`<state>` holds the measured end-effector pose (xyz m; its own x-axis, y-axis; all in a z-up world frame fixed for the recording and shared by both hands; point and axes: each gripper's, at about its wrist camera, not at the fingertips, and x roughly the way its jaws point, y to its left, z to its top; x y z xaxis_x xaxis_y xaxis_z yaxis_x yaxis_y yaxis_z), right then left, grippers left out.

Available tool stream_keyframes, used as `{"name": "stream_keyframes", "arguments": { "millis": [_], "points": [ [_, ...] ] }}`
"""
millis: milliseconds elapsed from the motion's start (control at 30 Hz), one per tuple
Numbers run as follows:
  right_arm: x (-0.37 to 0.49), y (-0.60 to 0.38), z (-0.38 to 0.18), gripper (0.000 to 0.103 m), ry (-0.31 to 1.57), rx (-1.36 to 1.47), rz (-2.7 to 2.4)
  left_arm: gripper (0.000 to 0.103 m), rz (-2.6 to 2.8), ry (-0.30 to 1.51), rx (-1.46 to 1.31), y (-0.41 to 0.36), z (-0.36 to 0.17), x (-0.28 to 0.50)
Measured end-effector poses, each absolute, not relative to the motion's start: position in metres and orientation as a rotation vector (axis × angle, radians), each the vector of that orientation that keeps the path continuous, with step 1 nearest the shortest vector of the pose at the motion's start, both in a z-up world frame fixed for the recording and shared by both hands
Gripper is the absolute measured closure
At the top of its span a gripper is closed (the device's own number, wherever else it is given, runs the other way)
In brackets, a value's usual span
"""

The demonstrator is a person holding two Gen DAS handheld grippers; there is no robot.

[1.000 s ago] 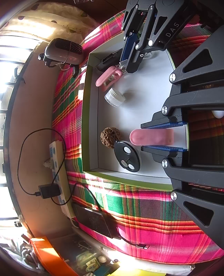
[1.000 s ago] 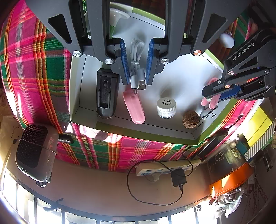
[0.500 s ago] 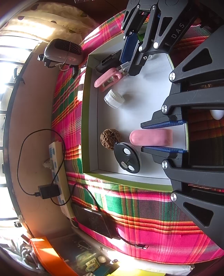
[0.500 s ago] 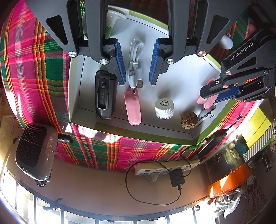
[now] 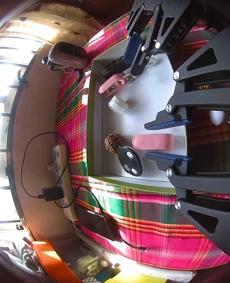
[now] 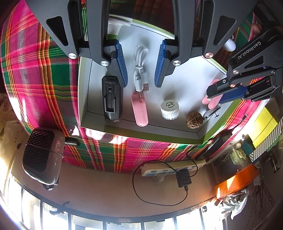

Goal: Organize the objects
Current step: 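Open the right tool to drop the cable while the left tool releases the pink loop, then move the left tool to the white mushroom-shaped object and close on it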

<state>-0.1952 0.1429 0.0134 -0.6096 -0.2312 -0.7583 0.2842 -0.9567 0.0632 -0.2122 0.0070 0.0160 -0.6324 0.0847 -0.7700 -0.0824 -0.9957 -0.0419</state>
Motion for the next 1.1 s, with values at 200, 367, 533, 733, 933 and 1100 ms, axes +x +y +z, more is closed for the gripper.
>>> {"name": "stream_keyframes", "arguments": {
  "millis": [200,367,533,733,933,1100],
  "points": [
    [-0.186,0.144,0.019,0.070,0.078,1.182,-2.599,0.079,2.766,-0.009,-1.274,0.007,0.023,-0.203],
    [-0.178,0.144,0.024,0.070,0.080,1.160,-2.617,0.079,2.776,-0.008,-1.247,0.007,0.029,-0.194],
    [-0.169,0.148,0.030,0.070,0.067,1.141,-2.634,0.079,2.779,-0.016,-1.227,0.007,0.035,-0.185],
    [-0.154,0.151,0.038,0.070,0.056,1.101,-2.651,0.079,2.786,-0.042,-1.196,0.002,0.043,-0.168],
    [-0.140,0.156,0.041,0.070,0.040,1.085,-2.664,0.078,2.808,-0.087,-1.191,-0.009,0.043,-0.153],
    [-0.128,0.159,0.043,0.070,0.061,1.062,-2.677,0.078,2.809,-0.107,-1.209,-0.018,0.039,-0.142]
  ]
}}
